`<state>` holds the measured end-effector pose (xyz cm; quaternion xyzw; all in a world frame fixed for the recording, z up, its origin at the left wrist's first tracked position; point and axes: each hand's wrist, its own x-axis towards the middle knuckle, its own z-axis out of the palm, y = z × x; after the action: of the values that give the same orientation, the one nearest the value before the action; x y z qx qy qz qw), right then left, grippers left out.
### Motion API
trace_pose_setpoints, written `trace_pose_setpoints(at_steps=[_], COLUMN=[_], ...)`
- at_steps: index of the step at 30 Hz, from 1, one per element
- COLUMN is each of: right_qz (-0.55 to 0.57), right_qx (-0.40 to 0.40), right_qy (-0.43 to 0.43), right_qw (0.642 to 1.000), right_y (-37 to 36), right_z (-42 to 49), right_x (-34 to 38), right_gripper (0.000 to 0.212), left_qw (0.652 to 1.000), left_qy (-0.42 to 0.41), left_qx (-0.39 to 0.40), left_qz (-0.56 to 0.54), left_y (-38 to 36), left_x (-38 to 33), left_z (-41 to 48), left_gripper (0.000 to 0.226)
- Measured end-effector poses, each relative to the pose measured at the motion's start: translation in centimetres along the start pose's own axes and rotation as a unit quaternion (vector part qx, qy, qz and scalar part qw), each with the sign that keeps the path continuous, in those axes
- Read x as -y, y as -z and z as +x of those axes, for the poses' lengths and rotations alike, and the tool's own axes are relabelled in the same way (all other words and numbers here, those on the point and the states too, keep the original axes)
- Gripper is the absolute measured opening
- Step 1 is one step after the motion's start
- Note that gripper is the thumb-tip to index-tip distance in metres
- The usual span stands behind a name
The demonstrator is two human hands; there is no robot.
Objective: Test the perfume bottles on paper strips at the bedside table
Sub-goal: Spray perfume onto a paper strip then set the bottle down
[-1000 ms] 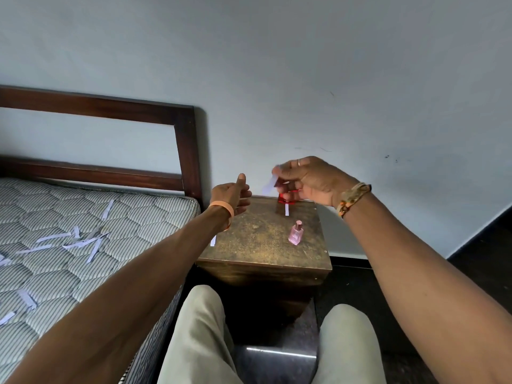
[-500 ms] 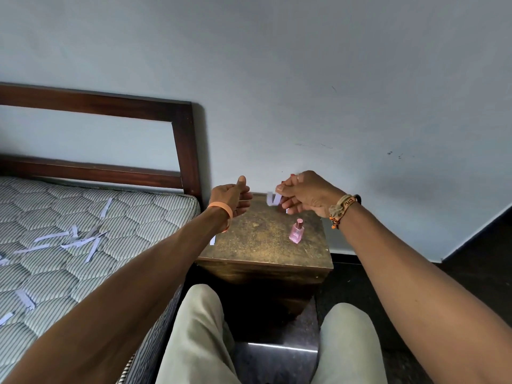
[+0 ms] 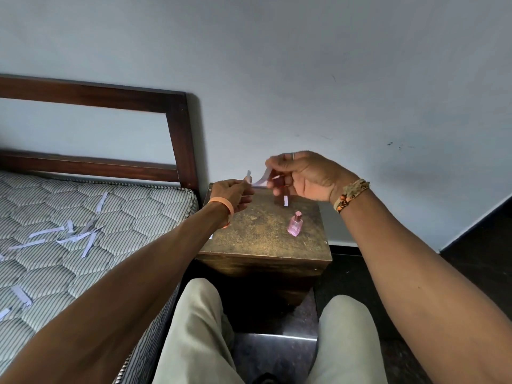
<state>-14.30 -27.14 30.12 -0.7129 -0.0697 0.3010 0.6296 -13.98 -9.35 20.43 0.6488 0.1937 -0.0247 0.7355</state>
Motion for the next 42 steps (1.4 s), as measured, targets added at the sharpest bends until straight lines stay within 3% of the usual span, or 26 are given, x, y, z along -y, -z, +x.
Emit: trace_pose_setpoints(at_steps=[1,3,4,8,11,15,21,26,33,37,42], right_qz=[-0.013,-0.226,-0.26,-0.124,-0.187,-0.167,-0.191,-0.185,-0.08,-0.11,-0.19], right_qx=[-0.02,-0.121,-0.145,-0.139,-0.159,-0.179,-0.198,-0.211,-0.21,-0.208,-0.206], right_qy=[-0.002,-0.011,-0.012,-0.019,-0.012,-0.009,-0.008,-0.018,-0.043,-0.061,-0.062], right_qw=[1.0,0.967,0.954,0.982,0.969,0.97,0.961,0.96,0.974,0.97,0.958], right_y=[0.0,-0.1,-0.2,-0.1,0.1,0.1,0.4,0.9,0.6,0.7,0.6], right_z=[0.3,1.2,1.6,2.3,3.4,5.0,8.1,11.1,15.3,18.6,22.5], right_x=[-0.2,-1.2,-1.9,-3.1,-4.0,-4.5,-5.2,-6.6,-10.2,-12.4,-14.6], right_gripper=[0.012,0.014,0.015,0.019,0.014,0.021,0.02,0.016,0.019,0.011,0.019], left_qw=[1.0,1.0,1.0,1.0,1.0,0.995,0.989,0.989,0.994,0.995,0.993], left_qy=[-0.002,-0.007,-0.007,-0.008,-0.005,-0.009,-0.025,-0.012,0.028,0.056,0.082], left_qx=[0.001,0.001,0.002,0.02,0.029,0.097,0.143,0.145,0.102,0.081,0.064], left_qz=[0.0,0.0,0.0,-0.003,-0.009,-0.003,0.001,-0.011,-0.004,0.033,0.055], left_y=[0.0,0.1,0.2,0.2,0.1,0.1,-0.5,-0.2,0.3,0.8,1.3], left_x=[0.1,0.3,0.4,0.3,0.2,0.1,0.6,1.6,4.2,6.3,8.5], left_z=[0.0,0.1,0.2,0.7,1.1,1.8,3.8,6.3,9.8,12.5,15.7], left_gripper=[0.018,0.022,0.025,0.027,0.02,0.008,0.011,0.025,0.023,0.019,0.024])
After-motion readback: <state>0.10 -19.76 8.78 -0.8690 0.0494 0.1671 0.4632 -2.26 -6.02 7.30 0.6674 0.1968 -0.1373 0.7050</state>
